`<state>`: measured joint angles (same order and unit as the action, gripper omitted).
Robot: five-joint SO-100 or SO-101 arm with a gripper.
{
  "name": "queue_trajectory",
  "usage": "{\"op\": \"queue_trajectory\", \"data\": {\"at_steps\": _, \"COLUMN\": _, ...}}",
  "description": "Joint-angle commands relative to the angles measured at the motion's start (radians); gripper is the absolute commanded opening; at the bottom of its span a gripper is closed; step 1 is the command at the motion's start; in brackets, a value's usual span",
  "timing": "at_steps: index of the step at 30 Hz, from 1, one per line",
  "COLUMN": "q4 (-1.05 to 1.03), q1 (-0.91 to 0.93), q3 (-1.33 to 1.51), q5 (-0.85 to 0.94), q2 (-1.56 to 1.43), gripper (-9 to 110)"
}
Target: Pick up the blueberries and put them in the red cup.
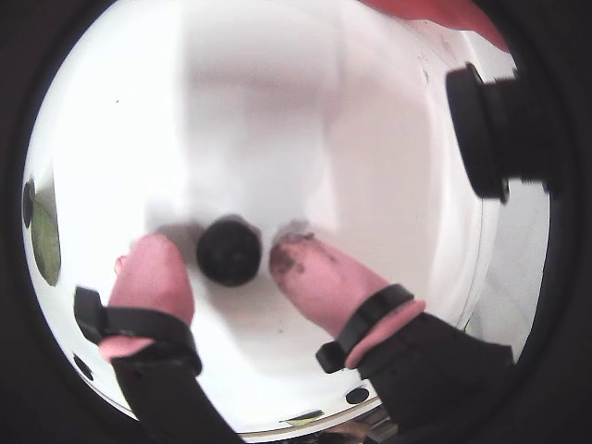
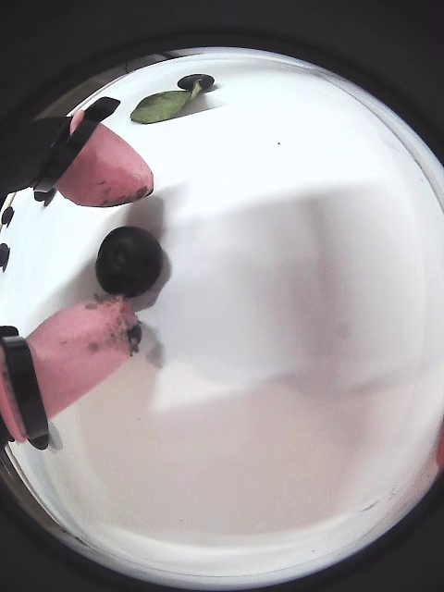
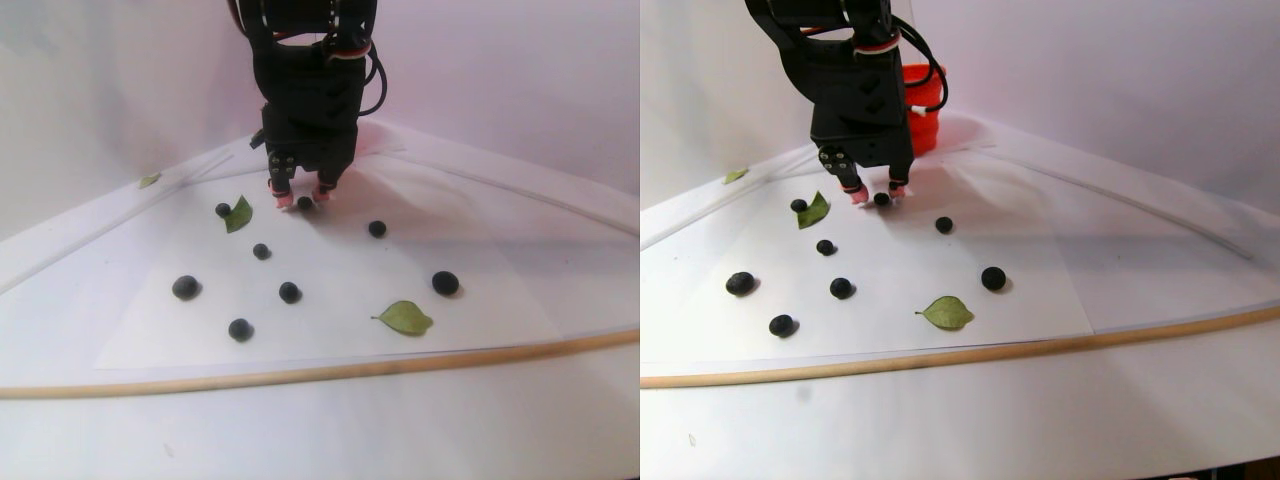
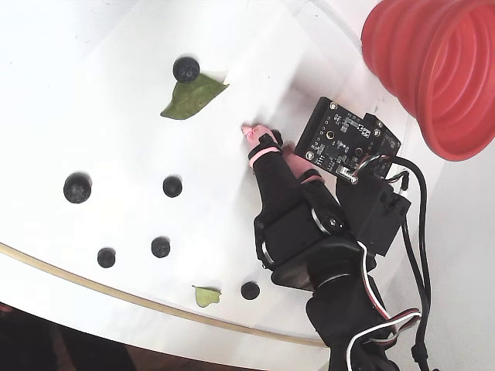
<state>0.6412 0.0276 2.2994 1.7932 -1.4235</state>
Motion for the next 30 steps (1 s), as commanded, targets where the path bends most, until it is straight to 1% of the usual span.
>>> {"op": "queue_trajectory", "data": {"at_steps": 1, "q4": 0.028, "q1": 0.011, "q3": -0.018, "q5": 0.012, "q2": 0.000, "gripper": 20}}
{"op": "queue_trajectory", "data": {"at_steps": 13, "q4": 0.057, "q1": 0.009, "q3": -0.034, "q5": -0.002, "q2": 0.038, "gripper": 19}}
{"op": "queue_trajectory", "data": {"at_steps": 30, "q4": 0.055, "q1": 0.000, "q3": -0.008, "q5": -0.006, "q2": 0.032, "gripper": 13}}
